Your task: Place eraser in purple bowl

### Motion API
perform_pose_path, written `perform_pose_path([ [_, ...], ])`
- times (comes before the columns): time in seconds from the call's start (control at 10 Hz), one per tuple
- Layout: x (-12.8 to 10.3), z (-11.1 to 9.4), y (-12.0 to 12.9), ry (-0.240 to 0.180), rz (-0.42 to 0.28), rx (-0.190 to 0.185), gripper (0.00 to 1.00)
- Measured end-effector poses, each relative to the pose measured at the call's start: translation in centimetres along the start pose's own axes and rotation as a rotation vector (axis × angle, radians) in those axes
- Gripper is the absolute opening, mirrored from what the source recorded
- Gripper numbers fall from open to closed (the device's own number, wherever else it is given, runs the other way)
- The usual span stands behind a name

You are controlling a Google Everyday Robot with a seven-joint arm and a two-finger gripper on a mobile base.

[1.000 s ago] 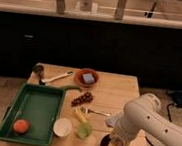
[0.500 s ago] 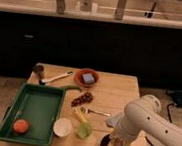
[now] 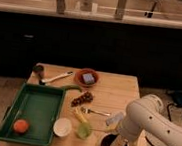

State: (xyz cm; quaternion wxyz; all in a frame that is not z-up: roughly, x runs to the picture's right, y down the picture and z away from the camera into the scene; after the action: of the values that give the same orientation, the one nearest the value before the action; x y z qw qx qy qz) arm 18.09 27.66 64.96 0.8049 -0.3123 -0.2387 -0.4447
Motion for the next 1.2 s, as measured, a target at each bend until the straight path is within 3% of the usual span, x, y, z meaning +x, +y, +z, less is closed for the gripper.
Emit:
perform_pose_path([
  [1.2,0.86,-0.36,-0.15,-0.03,0.004,0.03,0.8],
])
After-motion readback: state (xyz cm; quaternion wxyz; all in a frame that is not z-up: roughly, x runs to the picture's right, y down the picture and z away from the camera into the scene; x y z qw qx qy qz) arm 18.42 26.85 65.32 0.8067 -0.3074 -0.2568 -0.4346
